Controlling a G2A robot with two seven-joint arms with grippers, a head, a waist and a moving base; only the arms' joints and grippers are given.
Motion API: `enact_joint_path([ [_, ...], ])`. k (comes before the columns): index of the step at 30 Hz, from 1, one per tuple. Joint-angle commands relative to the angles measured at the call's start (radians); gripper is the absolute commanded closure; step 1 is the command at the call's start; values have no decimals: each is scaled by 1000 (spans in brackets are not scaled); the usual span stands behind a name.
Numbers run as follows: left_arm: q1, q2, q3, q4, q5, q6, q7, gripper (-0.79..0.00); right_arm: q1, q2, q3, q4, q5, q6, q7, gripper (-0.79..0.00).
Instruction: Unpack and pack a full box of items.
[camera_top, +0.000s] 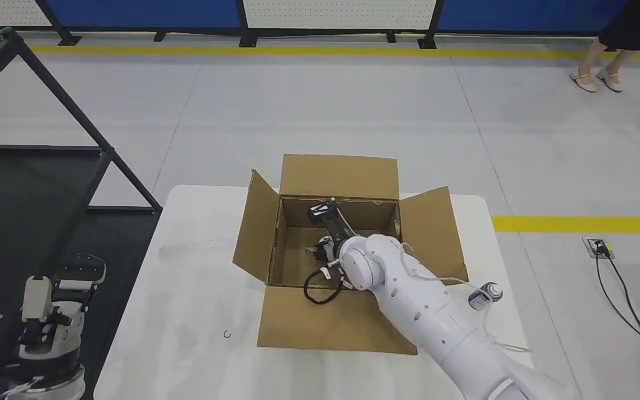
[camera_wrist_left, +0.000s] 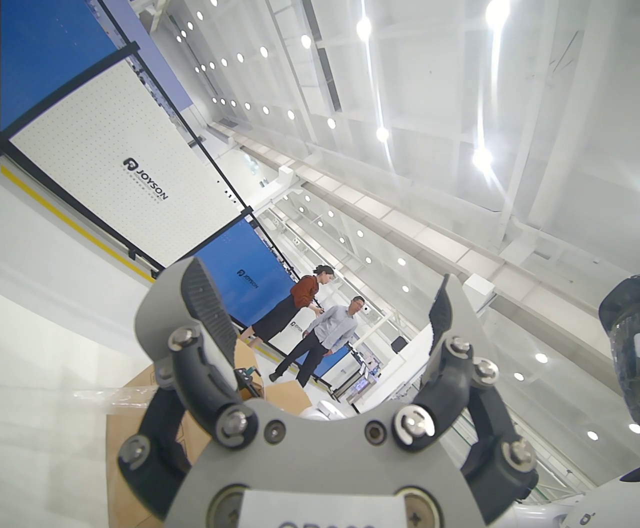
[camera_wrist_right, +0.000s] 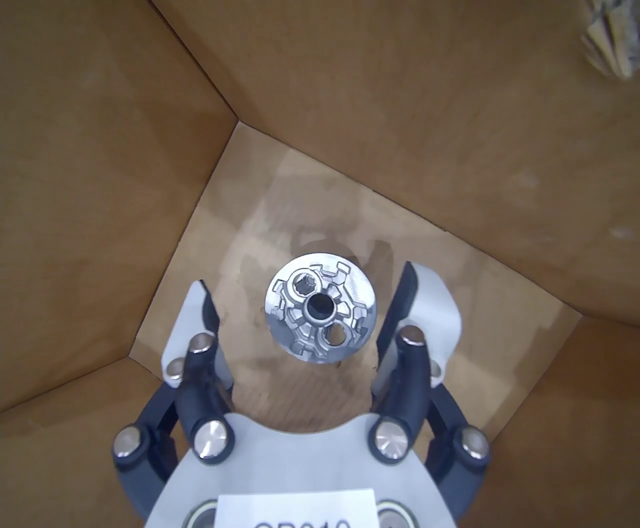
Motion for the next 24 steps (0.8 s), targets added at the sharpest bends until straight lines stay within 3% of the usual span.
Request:
enact_joint_path([
  [1,0,0,0,0,0,0,0,-785,-11,5,10,-25,-17,10,1,-785],
  [5,0,0,0,0,0,0,0,-785,-59,28,51,-129,-65,33,-17,-785],
  [9,0,0,0,0,0,0,0,-785,-168,75,141,-336,-142,51,-43,-785],
  [16,0,0,0,0,0,0,0,-785,-493,162,372,-829,-312,104,-49,-785],
  [24,0,0,0,0,0,0,0,-785,-837,209,620,-1202,-378,96,-178,-785],
])
